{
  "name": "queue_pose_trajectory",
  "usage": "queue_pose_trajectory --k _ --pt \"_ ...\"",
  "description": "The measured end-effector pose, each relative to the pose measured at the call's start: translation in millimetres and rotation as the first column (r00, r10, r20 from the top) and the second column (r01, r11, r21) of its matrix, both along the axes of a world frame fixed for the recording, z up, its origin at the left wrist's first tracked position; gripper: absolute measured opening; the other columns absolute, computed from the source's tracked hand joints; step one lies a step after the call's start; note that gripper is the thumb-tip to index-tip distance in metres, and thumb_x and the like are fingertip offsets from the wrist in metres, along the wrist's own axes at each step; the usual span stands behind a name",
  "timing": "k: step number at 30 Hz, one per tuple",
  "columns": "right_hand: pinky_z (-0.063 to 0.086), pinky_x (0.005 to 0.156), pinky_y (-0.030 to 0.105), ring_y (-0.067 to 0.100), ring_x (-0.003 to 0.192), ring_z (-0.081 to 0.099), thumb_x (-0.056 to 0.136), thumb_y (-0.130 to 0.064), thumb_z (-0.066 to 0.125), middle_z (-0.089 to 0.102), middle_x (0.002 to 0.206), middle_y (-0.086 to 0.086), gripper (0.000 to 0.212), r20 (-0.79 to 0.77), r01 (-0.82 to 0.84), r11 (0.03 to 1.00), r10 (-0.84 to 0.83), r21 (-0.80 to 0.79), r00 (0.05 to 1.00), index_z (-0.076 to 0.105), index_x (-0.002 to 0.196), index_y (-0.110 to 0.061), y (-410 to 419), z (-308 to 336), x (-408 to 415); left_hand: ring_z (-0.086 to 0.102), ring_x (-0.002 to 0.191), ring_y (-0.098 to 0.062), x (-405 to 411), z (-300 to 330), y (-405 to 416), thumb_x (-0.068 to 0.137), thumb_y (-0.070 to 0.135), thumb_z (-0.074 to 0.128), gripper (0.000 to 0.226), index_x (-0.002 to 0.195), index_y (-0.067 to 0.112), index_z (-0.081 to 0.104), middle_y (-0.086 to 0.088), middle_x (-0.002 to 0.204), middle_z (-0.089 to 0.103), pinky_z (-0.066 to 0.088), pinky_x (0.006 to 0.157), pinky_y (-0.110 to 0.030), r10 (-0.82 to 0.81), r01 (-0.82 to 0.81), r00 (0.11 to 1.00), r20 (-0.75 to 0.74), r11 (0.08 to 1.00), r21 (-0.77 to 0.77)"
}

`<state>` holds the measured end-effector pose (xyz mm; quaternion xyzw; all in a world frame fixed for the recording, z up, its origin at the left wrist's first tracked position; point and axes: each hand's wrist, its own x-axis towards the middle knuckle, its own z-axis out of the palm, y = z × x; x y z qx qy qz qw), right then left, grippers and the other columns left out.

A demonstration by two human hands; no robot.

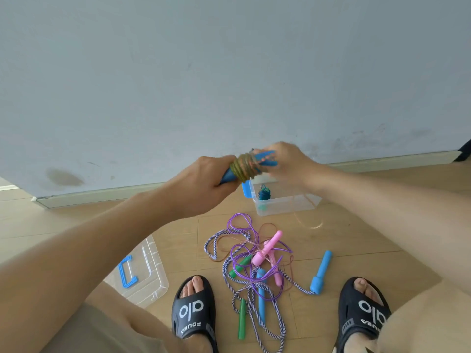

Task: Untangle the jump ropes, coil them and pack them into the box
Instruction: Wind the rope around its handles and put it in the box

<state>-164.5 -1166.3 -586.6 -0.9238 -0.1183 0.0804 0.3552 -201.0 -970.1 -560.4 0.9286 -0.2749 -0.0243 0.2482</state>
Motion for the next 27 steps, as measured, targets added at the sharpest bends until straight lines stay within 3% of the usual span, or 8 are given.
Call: queue_pose_trajectory --k 3,6,12,15,18,21,24,27 --pt "0.03 0.057 0.033 0.019 0.053 0.032 0.099 -0.037 0.035 0.041 0.057 0.003 0.047 -0.127 0.039 0.999 -0.038 0.004 0.991 0.038 0.059 -0.012 6.0 -13.4 -9.8 0.033 0.052 -0.012 7.6 1.9 -0.9 0.094 0.02 0.057 0.034 0.068 0.015 0.037 0.002 0.058 0.04 0.032 0.051 -0.027 0.256 -0.268 0.959 -0.123 0.958 -0.098" --pt "0.032 0.059 0.034 0.023 0.057 0.036 0.104 -0.03 0.032 0.044 0.061 0.008 0.046 -0.127 0.007 1.0 -0.009 -0.013 0.992 0.036 0.062 -0.013 11.4 -4.8 -24.5 0.037 0.056 -0.021 19.7 -5.7 4.9 0.093 0.022 0.056 0.033 0.068 0.013 0.037 -0.003 0.061 0.041 0.034 0.055 -0.031 0.373 -0.392 0.889 -0.266 0.92 -0.019" --pt "0.027 0.057 0.035 0.025 0.059 0.04 0.104 -0.041 0.035 0.043 0.056 -0.001 0.053 0.193 -0.111 0.927 0.19 -0.359 0.963 0.037 0.058 -0.014 19.5 28.1 -40.2 0.044 0.06 -0.017 26.1 -22.3 8.0 0.092 0.019 0.049 0.024 0.07 0.016 0.041 -0.002 0.074 0.049 0.032 0.051 -0.028 0.371 -0.303 0.918 -0.139 0.884 0.355" --pt "0.021 0.05 0.033 0.018 0.051 0.034 0.101 -0.043 0.043 0.037 0.049 0.002 0.055 0.319 -0.121 0.93 0.239 -0.347 0.917 0.033 0.057 -0.012 20.1 43.0 -32.5 0.045 0.06 -0.015 21.7 -23.5 10.2 0.093 0.019 0.047 0.023 0.072 0.018 0.038 -0.002 0.076 0.048 0.03 0.051 -0.029 0.235 -0.161 0.967 -0.101 0.865 0.474" --pt "0.02 0.05 0.033 0.017 0.049 0.026 0.1 -0.046 0.046 0.029 0.046 -0.001 0.058 0.316 -0.126 0.958 0.207 -0.256 0.926 0.029 0.055 -0.014 15.2 47.3 -18.1 0.051 0.066 -0.022 16.1 -19.4 5.7 0.095 0.02 0.049 0.009 0.089 0.013 0.049 0.002 0.076 0.048 0.034 0.056 -0.032 0.028 0.016 0.995 -0.099 0.906 0.422" --pt "0.02 0.051 0.032 0.014 0.049 0.021 0.1 -0.048 0.048 0.023 0.048 -0.004 0.058 0.194 -0.154 0.976 0.183 -0.156 0.964 0.026 0.056 -0.016 7.0 37.1 -2.3 0.049 0.071 -0.022 9.3 -13.9 -1.7 0.095 0.018 0.051 0.009 0.098 0.01 0.051 -0.002 0.082 0.055 0.031 0.061 -0.031 -0.121 0.117 0.993 -0.012 0.93 0.348" --pt "0.02 0.048 0.026 0.012 0.049 0.02 0.1 -0.043 0.051 0.023 0.051 -0.003 0.057 0.055 -0.155 0.988 0.154 0.002 0.986 0.027 0.055 -0.019 1.6 22.5 2.0 0.046 0.067 -0.017 6.0 -12.4 1.1 0.093 0.015 0.055 0.007 0.094 0.011 0.05 0.0 0.079 0.054 0.03 0.06 -0.028 -0.158 0.155 0.987 -0.004 0.961 0.228" --pt "0.033 0.057 0.028 0.014 0.06 0.033 0.097 -0.025 0.057 0.04 0.063 0.002 0.033 -0.09 -0.118 0.992 0.122 0.05 0.988 0.048 0.066 -0.015 -0.8 6.9 -1.2 0.045 0.058 -0.008 2.7 -10.3 3.0 0.092 0.011 0.059 0.008 0.087 0.011 0.052 0.008 0.064 0.049 0.033 0.055 -0.019 -0.101 0.102 0.994 -0.039 0.994 0.033"
